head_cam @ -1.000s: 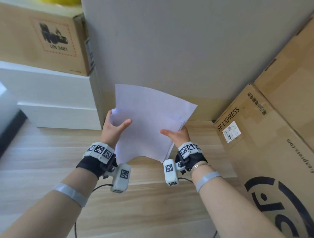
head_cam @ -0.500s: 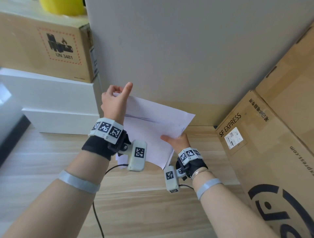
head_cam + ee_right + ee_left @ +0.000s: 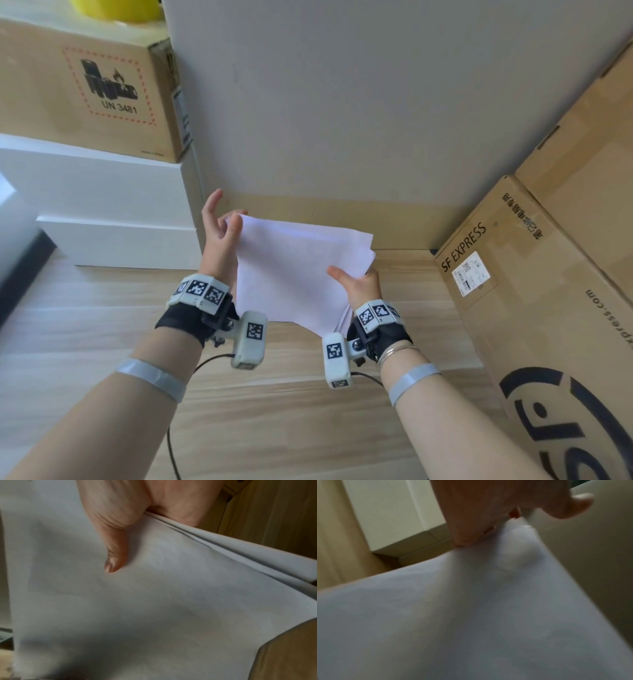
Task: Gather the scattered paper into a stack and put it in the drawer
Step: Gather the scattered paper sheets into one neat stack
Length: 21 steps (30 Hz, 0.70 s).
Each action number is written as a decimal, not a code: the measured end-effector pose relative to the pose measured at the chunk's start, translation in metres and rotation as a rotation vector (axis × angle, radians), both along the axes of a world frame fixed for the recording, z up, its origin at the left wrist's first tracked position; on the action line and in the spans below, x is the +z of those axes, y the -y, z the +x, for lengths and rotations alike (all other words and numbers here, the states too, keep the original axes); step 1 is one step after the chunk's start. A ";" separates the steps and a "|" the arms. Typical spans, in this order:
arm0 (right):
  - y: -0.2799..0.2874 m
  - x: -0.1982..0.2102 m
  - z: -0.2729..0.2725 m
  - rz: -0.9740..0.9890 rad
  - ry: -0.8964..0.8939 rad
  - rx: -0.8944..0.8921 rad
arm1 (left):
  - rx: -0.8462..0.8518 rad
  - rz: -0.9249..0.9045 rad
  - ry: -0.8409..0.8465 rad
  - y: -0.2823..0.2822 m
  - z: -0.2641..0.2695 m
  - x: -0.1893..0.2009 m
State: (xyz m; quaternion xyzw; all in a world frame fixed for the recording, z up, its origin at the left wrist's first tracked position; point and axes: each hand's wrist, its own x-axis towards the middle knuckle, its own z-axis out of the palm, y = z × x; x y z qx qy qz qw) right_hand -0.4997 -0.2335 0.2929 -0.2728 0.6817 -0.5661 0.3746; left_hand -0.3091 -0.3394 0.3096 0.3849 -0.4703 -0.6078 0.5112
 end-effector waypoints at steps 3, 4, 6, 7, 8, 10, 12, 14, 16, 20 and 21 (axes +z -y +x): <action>-0.001 0.000 -0.002 -0.019 0.028 -0.004 | -0.147 -0.010 0.177 -0.011 0.007 -0.022; -0.001 0.000 -0.002 -0.018 0.037 -0.002 | -0.137 0.010 0.242 -0.014 0.007 -0.026; 0.000 0.003 -0.002 -0.038 0.056 -0.015 | -0.074 0.041 0.306 -0.013 0.006 -0.033; 0.002 0.007 -0.002 -0.062 0.064 -0.039 | -0.056 0.046 0.305 -0.013 0.006 -0.034; 0.004 0.011 -0.002 -0.094 0.064 -0.079 | -0.057 0.051 0.294 -0.012 0.006 -0.035; 0.009 0.022 -0.005 -0.200 0.025 -0.119 | -0.069 0.049 0.291 -0.011 0.005 -0.037; 0.014 0.038 -0.005 -0.292 -0.043 -0.099 | -0.075 0.047 0.283 -0.011 0.003 -0.038; 0.019 0.049 -0.005 -0.324 -0.106 -0.102 | -0.073 0.049 0.259 -0.012 0.002 -0.037; 0.022 0.050 -0.007 -0.339 -0.156 -0.120 | -0.066 0.046 0.246 -0.012 0.002 -0.039; 0.018 0.041 -0.015 -0.362 -0.112 -0.152 | -0.068 0.055 0.240 -0.012 0.005 -0.041; 0.016 0.040 -0.016 -0.365 -0.108 -0.146 | -0.074 0.060 0.236 -0.013 0.005 -0.040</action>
